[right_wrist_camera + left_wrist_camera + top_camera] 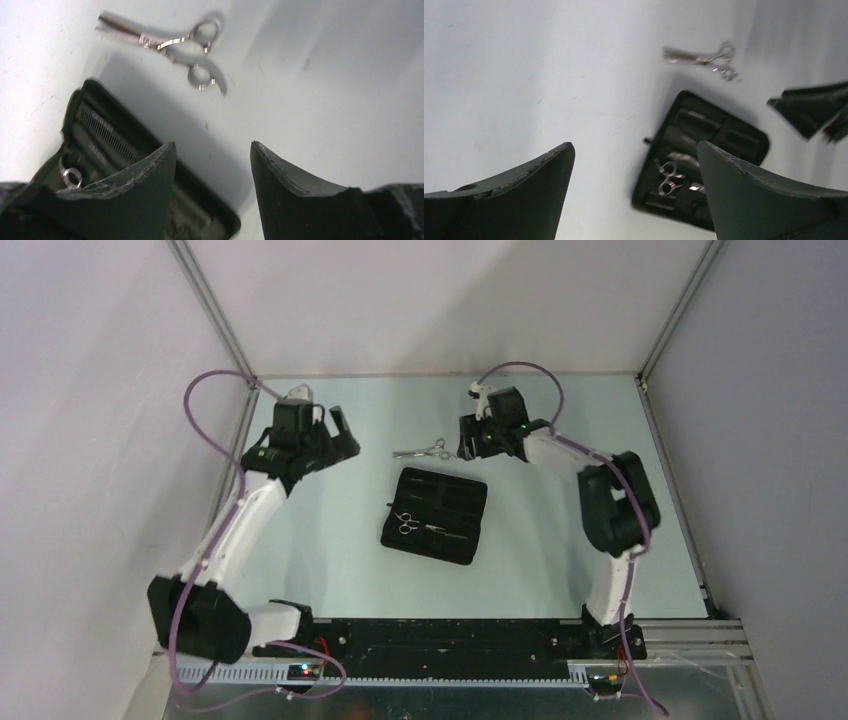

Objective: Sort the hair-cutting tools
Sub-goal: Move the scissors to the center of the board.

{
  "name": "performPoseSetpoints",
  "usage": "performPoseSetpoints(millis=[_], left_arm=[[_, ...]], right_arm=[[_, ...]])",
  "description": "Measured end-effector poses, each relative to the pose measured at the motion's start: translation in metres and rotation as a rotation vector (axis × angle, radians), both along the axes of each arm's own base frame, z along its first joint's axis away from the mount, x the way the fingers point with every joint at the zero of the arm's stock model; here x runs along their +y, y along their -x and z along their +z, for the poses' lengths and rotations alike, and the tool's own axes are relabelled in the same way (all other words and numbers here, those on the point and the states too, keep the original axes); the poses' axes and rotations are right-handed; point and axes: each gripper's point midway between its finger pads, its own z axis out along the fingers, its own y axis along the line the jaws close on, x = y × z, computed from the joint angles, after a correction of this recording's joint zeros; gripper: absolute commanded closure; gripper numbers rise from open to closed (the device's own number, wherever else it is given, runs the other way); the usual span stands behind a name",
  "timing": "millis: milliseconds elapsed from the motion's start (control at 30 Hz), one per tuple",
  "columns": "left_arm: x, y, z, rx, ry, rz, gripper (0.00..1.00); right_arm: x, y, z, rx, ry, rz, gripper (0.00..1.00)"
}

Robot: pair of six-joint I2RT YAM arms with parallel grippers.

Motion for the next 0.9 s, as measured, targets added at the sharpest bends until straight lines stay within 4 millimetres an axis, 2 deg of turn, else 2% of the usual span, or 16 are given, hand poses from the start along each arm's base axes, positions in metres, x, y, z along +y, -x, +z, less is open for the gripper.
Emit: performPoseSetpoints(millis=[133,233,300,433,633,700,767,833,900], left_arm=[[0.029,0.039,-0.011,0.009,-0.104,0.037,0.02],[0.048,0.060,-0.023,0.019,-0.186,0.061,0.02],[0.057,0.067,-0.030,0.026,-0.228,0.075,0.03],[0.070,0.073,-0.041,0.046,-0.302,0.096,0.03],[0.081,0.071,-0.044,0.031,-0.357,0.124,0.04],[0.083,0.070,-0.046,0.022,-0.361,0.131,0.04],[0.084,0.071,-0.049,0.022,-0.366,0.134,0.04],[0.085,0.072,-0.053,0.025,-0.374,0.136,0.04],[0.086,0.073,-0.053,0.026,-0.379,0.140,0.04]], right_arm=[[0.025,-0.032,-0.029,0.005,0.063,0.072,0.49],[0.035,-0.042,-0.045,0.008,0.125,0.119,0.52],[0.040,-0.044,-0.051,0.010,0.160,0.149,0.54],[0.047,-0.046,-0.061,0.021,0.213,0.201,0.58],[0.046,-0.045,-0.072,0.047,0.260,0.247,0.67],[0.045,-0.044,-0.073,0.050,0.268,0.255,0.84],[0.043,-0.044,-0.073,0.050,0.280,0.256,0.96],[0.040,-0.044,-0.074,0.054,0.288,0.250,1.00],[0.036,-0.046,-0.075,0.061,0.291,0.235,1.00]])
